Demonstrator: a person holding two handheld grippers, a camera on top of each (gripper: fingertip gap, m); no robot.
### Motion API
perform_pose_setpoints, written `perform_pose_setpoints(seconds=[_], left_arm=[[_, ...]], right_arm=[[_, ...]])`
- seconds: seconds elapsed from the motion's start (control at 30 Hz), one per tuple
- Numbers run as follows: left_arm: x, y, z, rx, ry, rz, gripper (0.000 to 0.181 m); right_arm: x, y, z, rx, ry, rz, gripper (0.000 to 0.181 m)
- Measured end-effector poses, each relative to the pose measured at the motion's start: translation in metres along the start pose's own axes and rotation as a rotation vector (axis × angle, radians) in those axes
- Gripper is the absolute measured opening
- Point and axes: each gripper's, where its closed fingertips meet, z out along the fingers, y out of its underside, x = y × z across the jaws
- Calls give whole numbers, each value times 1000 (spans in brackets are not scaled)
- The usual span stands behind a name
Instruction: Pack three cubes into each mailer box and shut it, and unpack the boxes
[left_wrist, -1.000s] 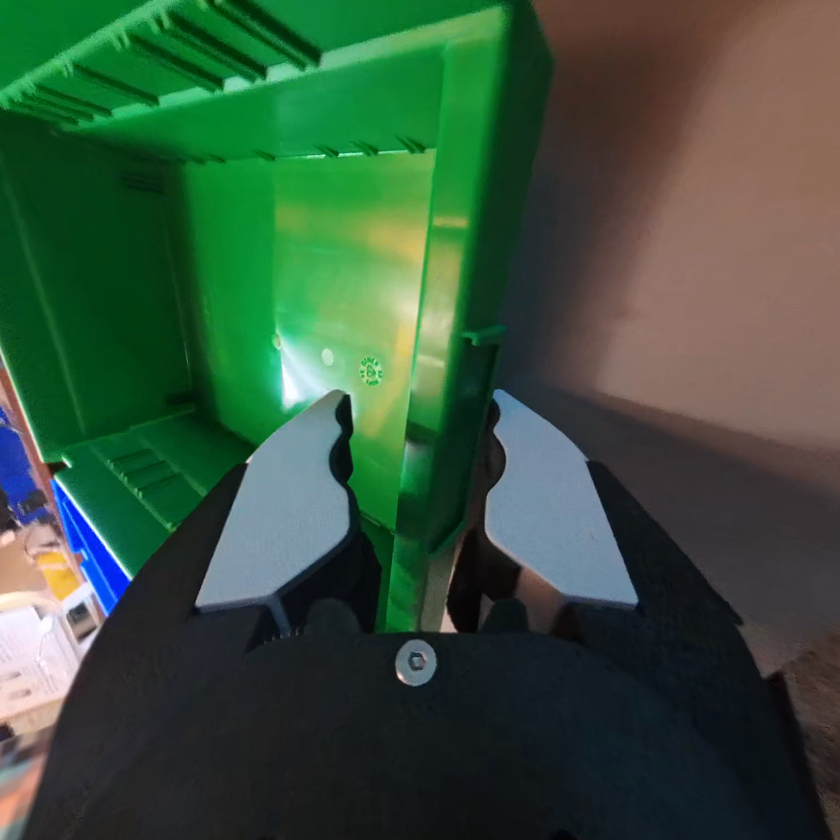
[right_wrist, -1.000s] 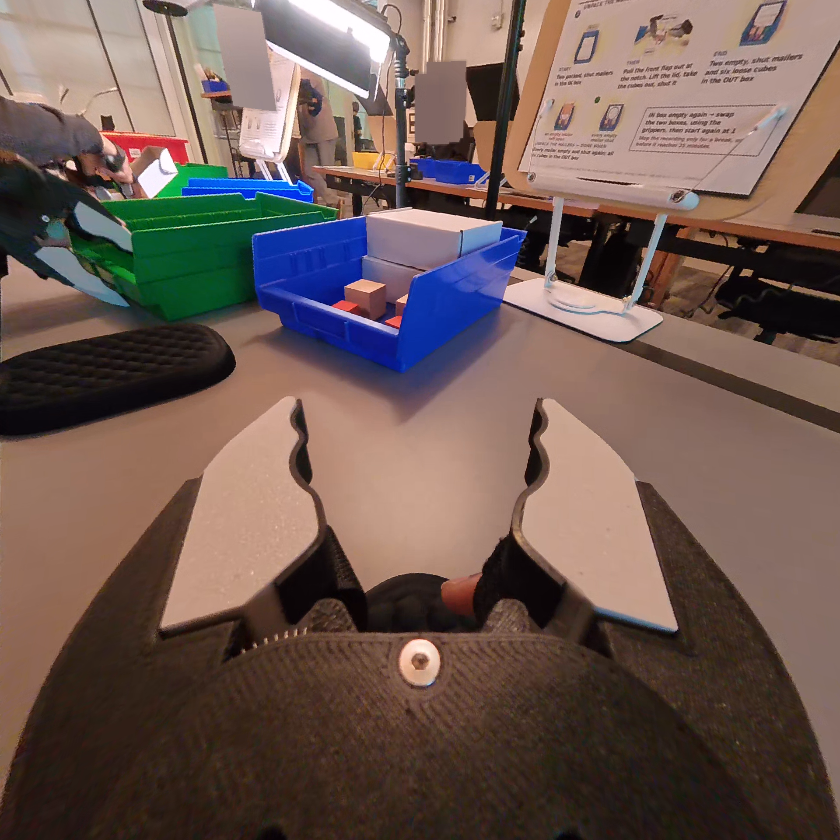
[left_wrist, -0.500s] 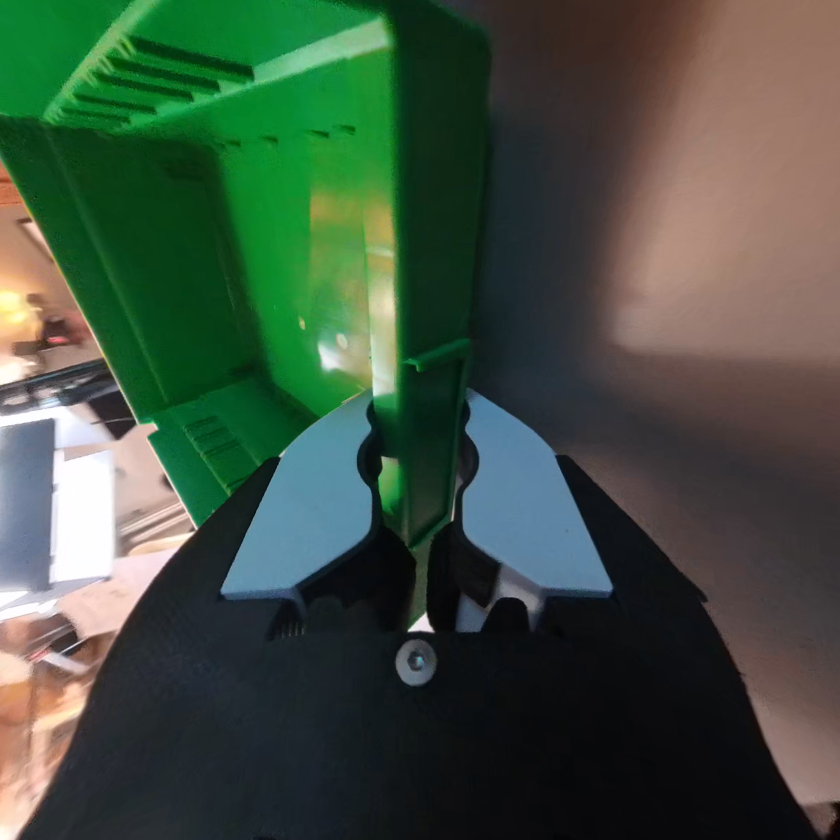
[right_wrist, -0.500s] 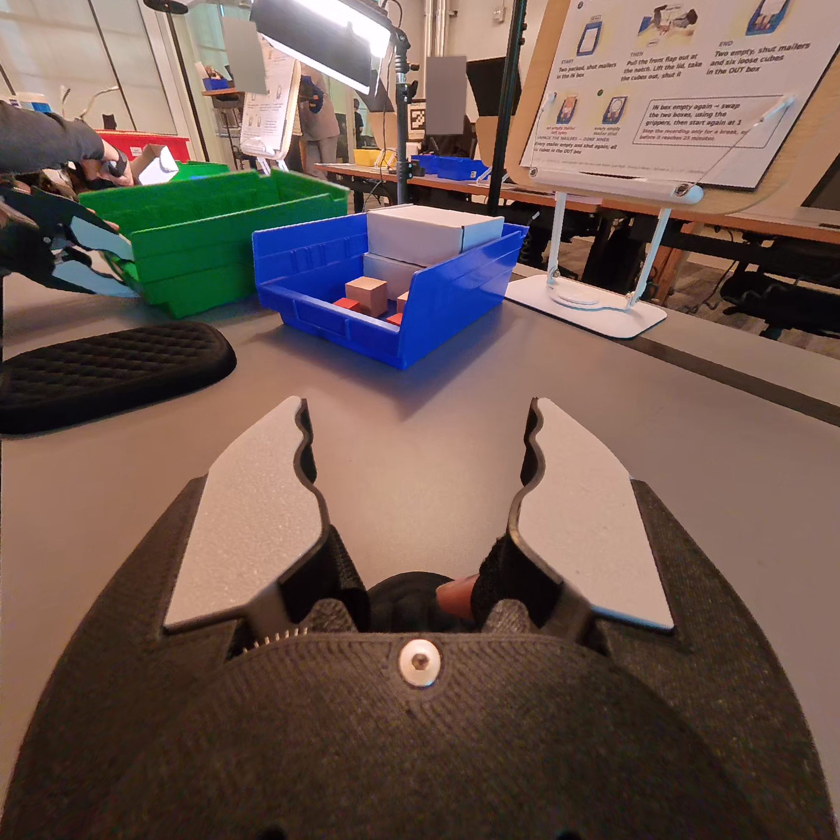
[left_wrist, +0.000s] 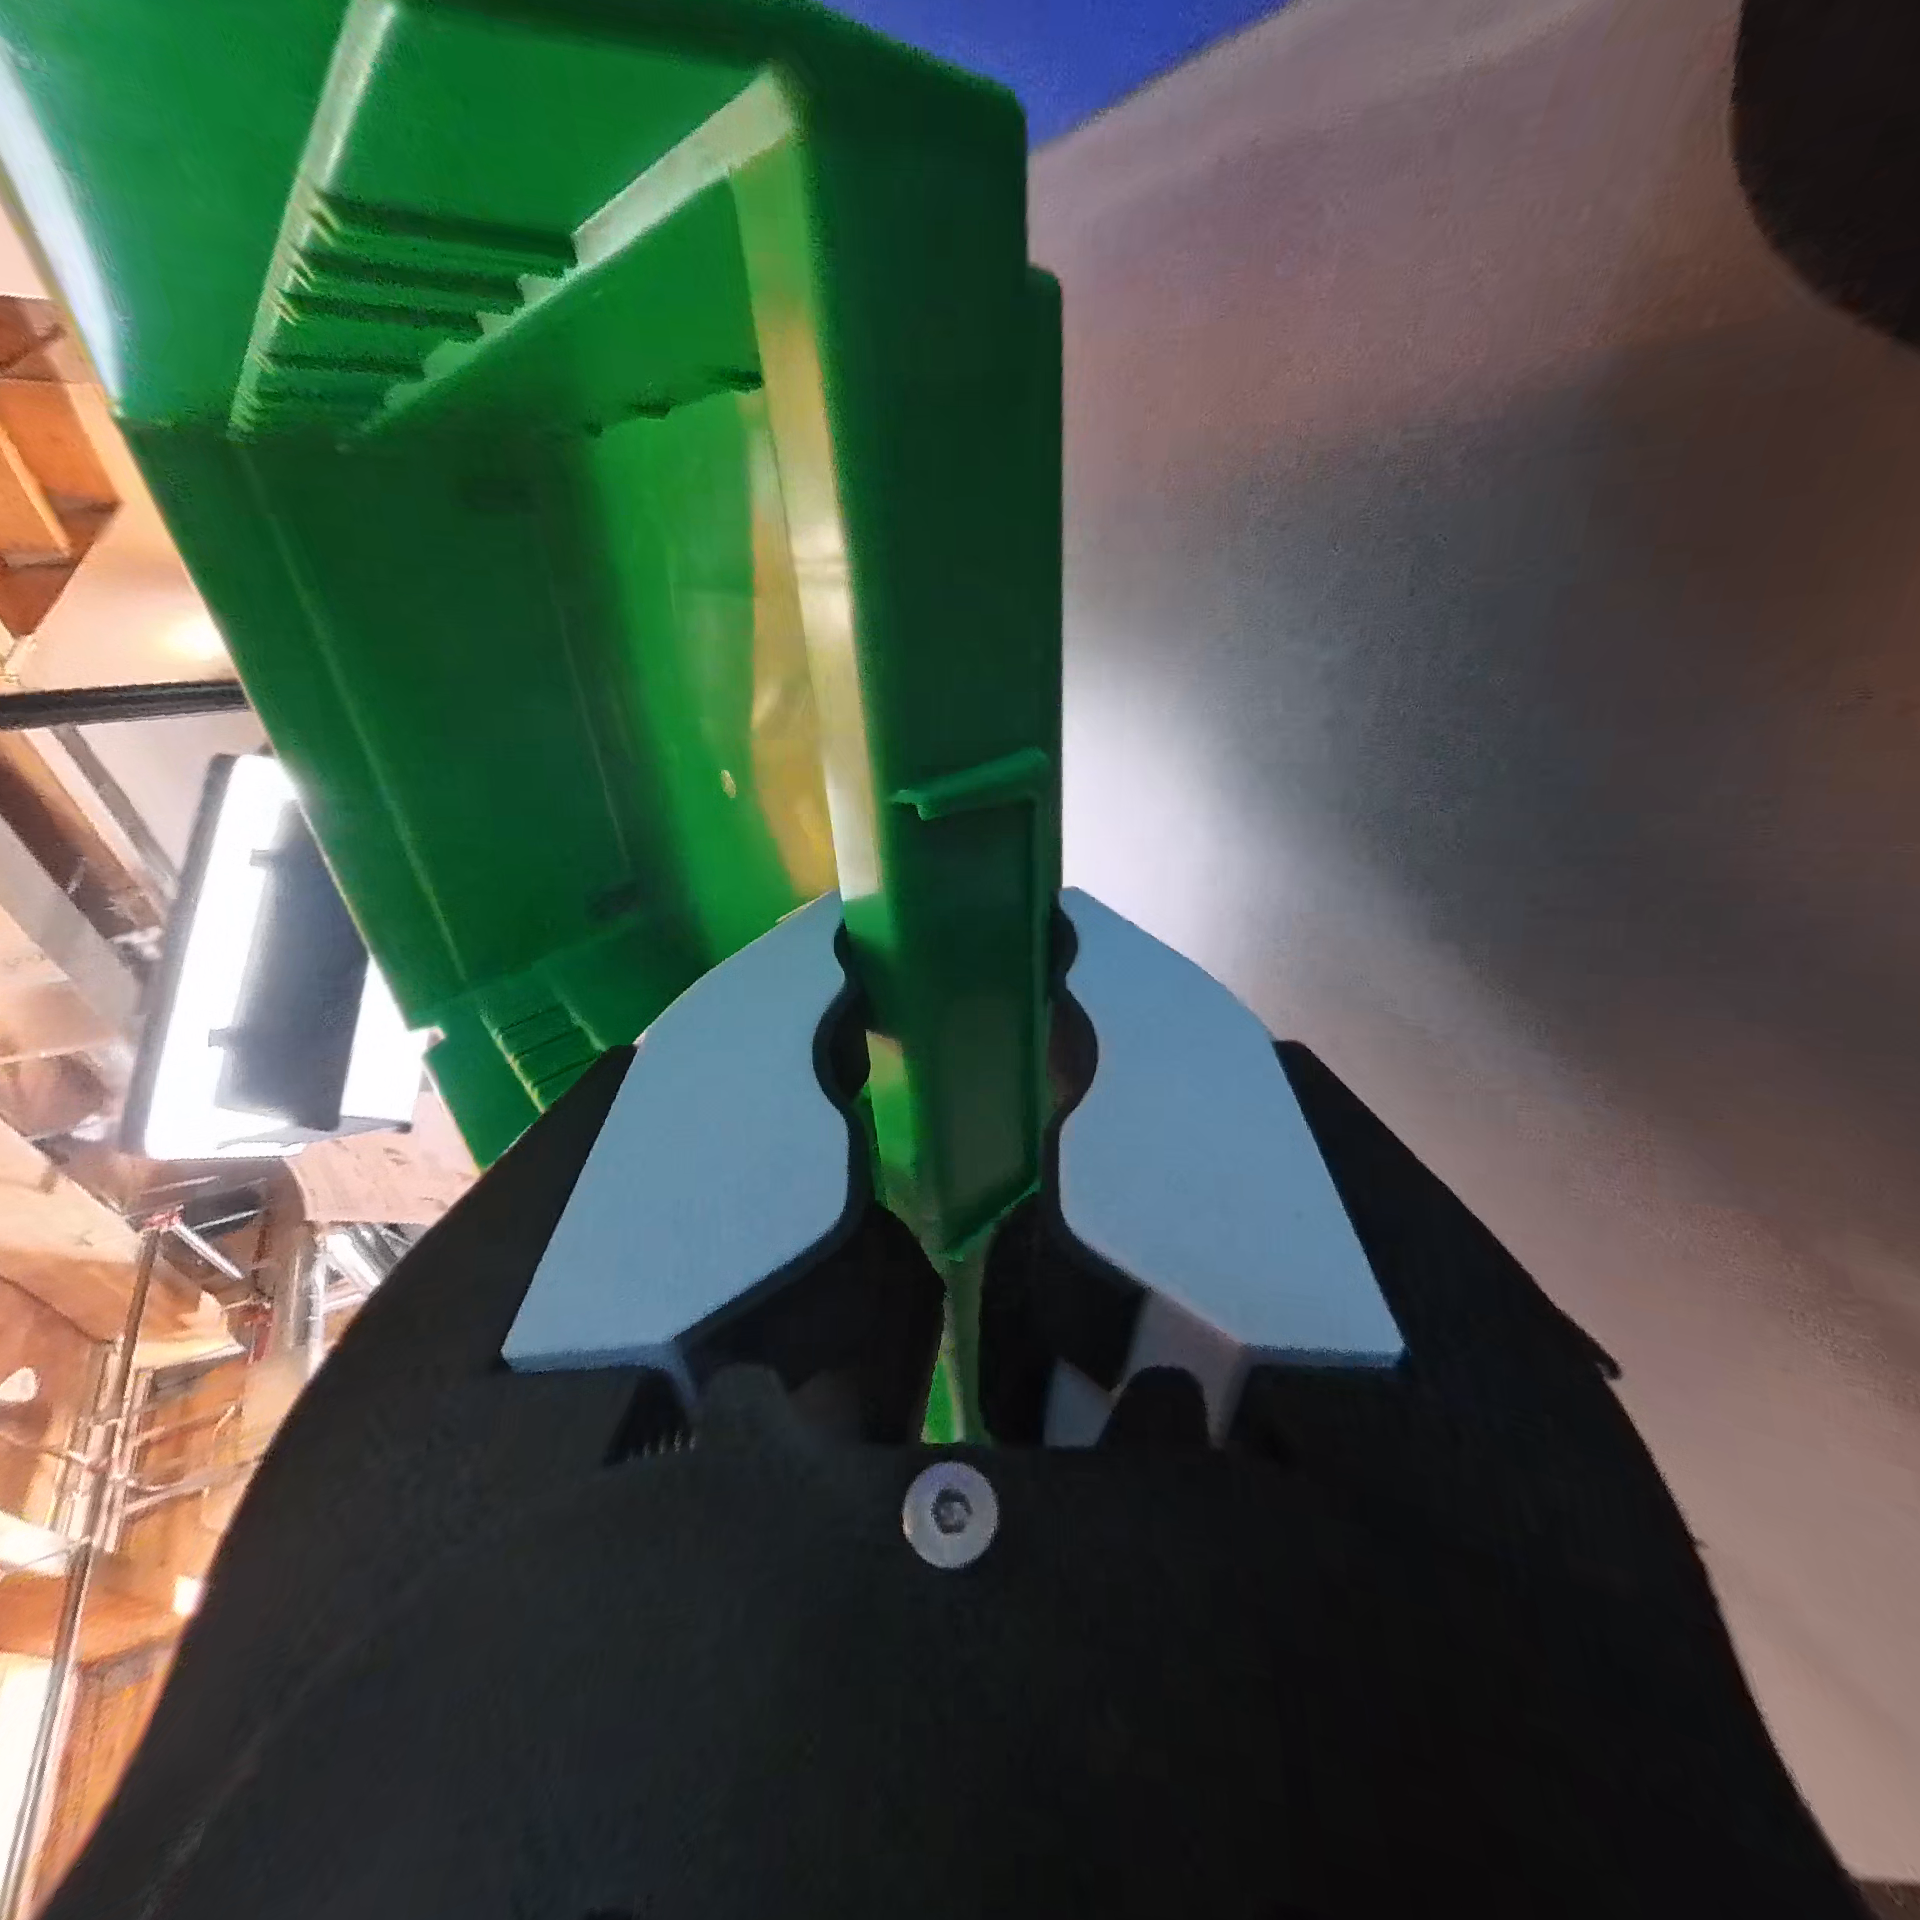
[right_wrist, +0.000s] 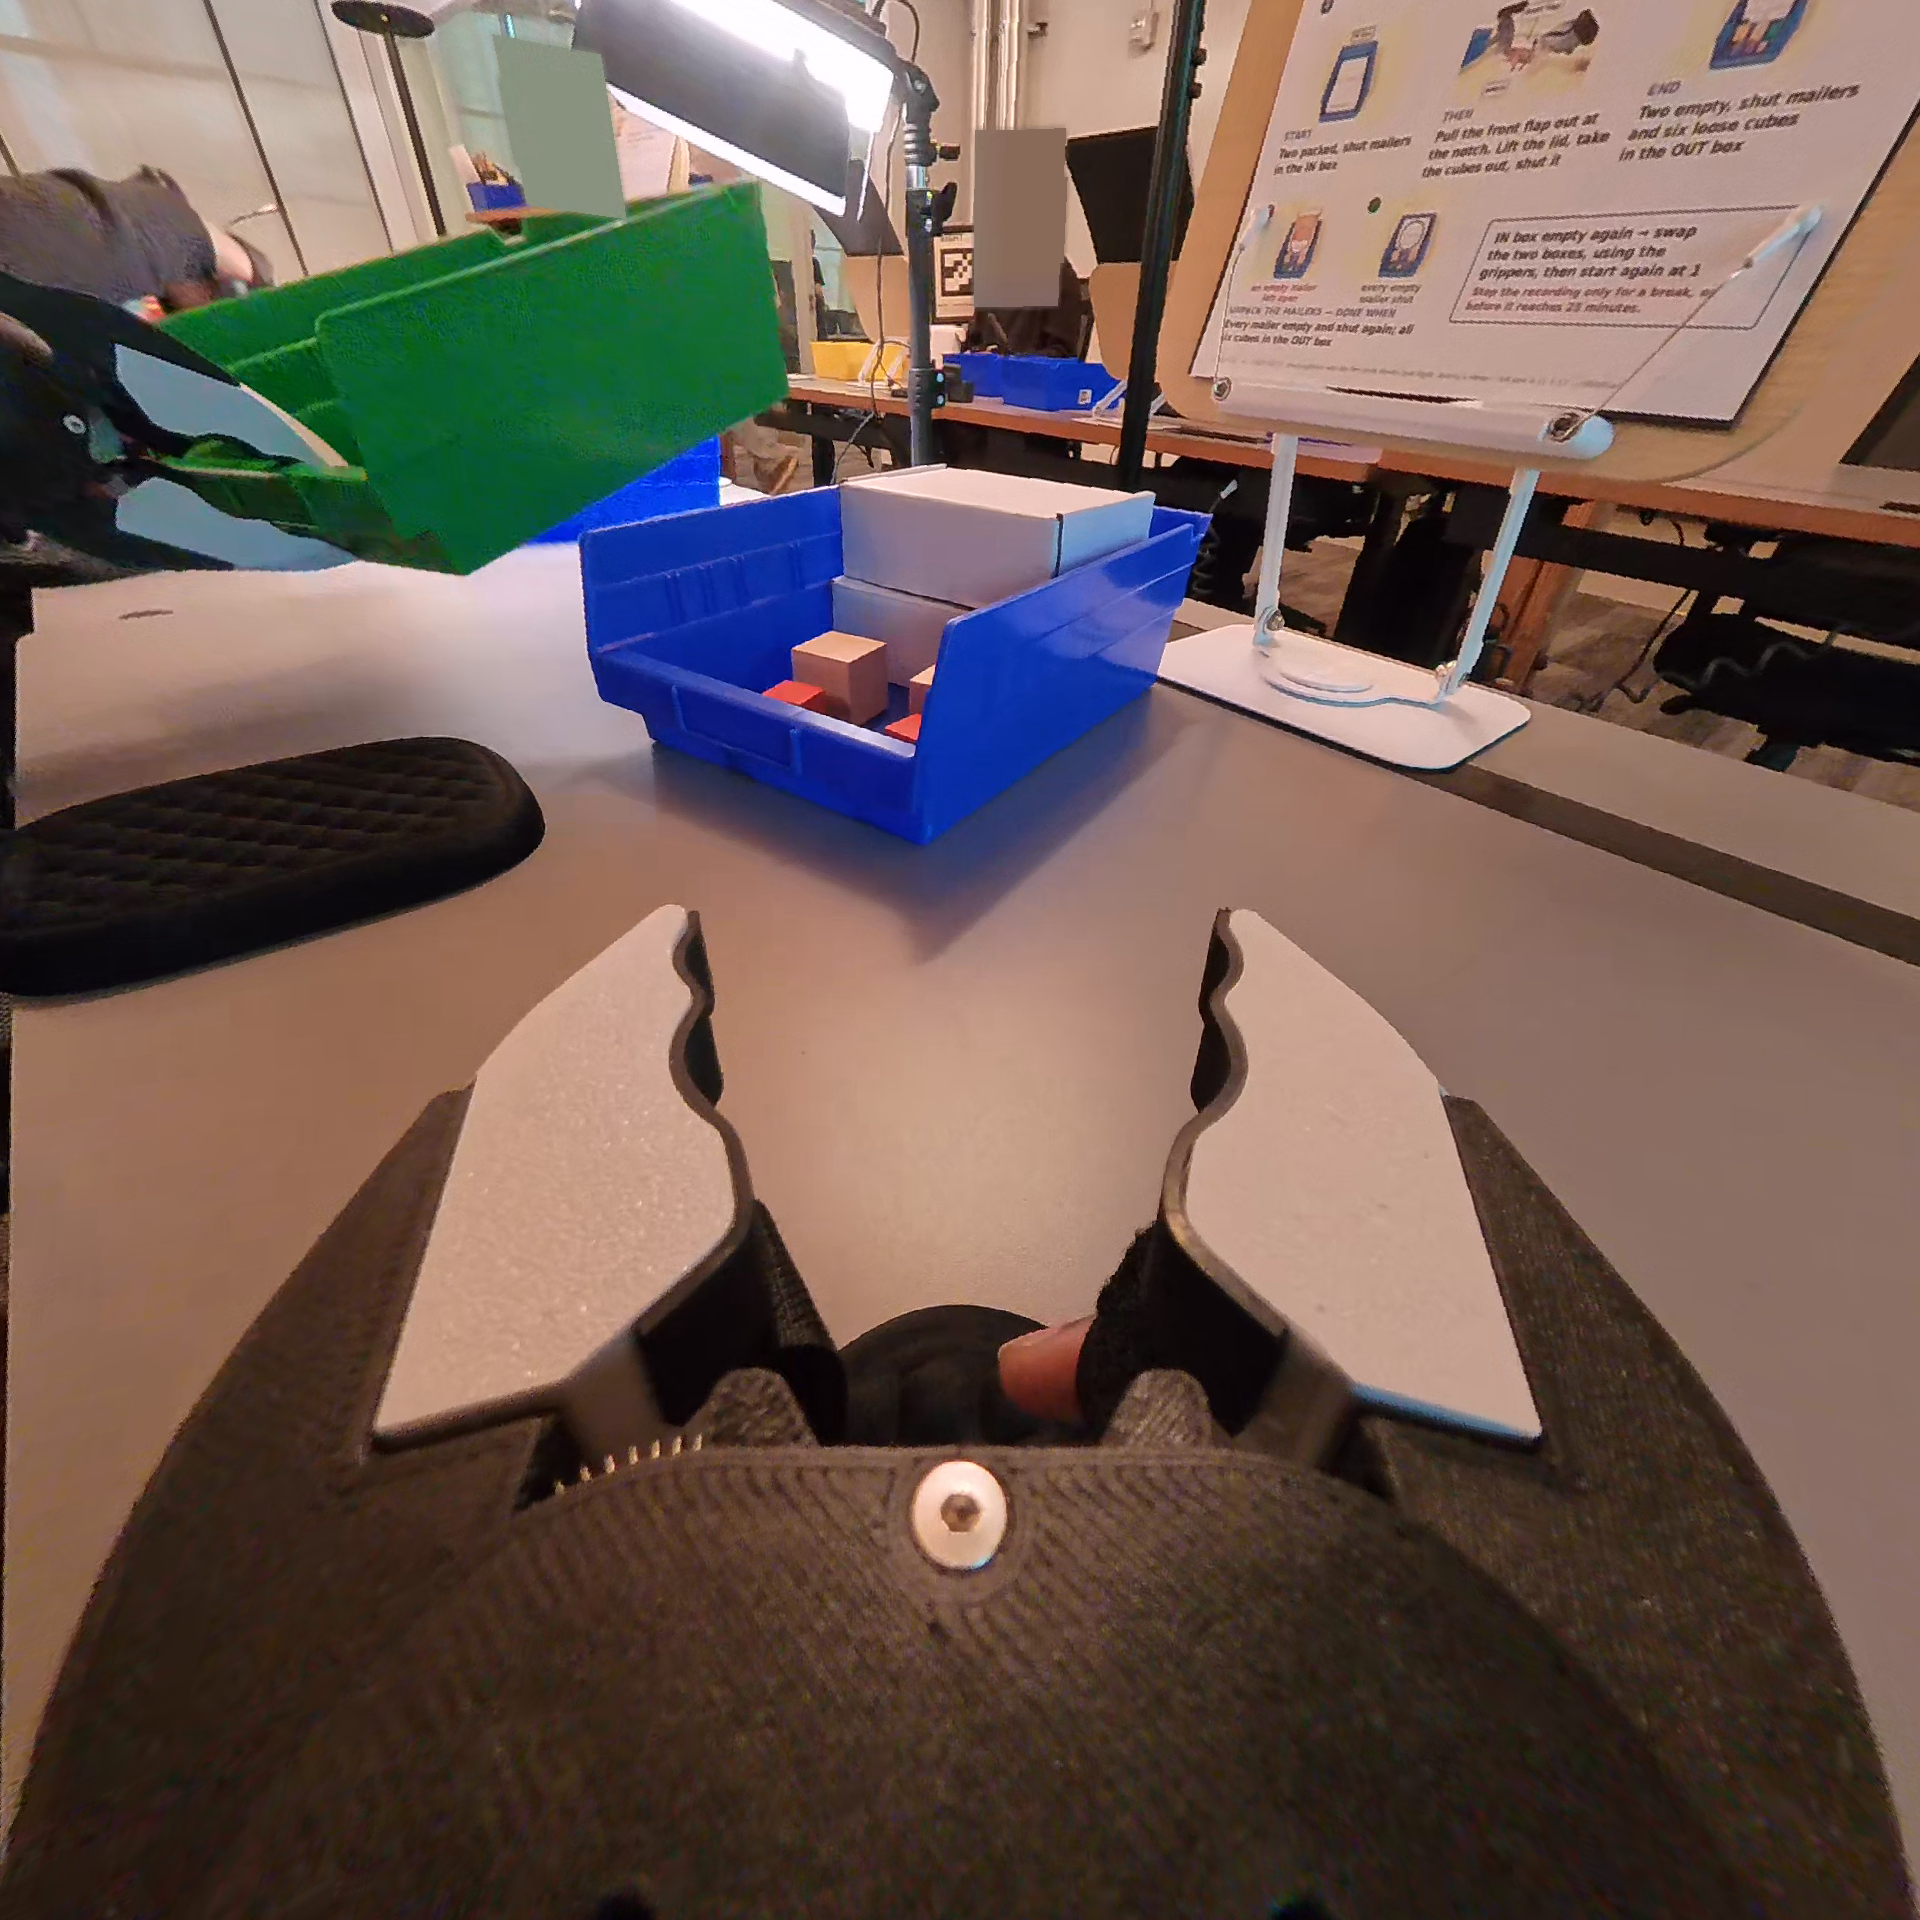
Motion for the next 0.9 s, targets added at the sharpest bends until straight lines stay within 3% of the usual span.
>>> perform_pose_setpoints(seconds=[0.23,0.47,0.63,0.8,0.9], left_arm=[[-44,-47,-17,20,-171,59,29],[-59,-145,-37,183,-227,80,30],[-45,-225,-43,314,-201,125,30],[-25,-303,-50,426,-161,189,30],[-8,-346,-56,484,-119,240,30]], right_arm=[[0,1,1,-12,6,-14,91],[3,-3,0,9,42,-48,95],[41,-20,-21,122,271,-60,94],[99,-27,-71,254,628,77,95],[116,-29,-98,336,750,147,93]])
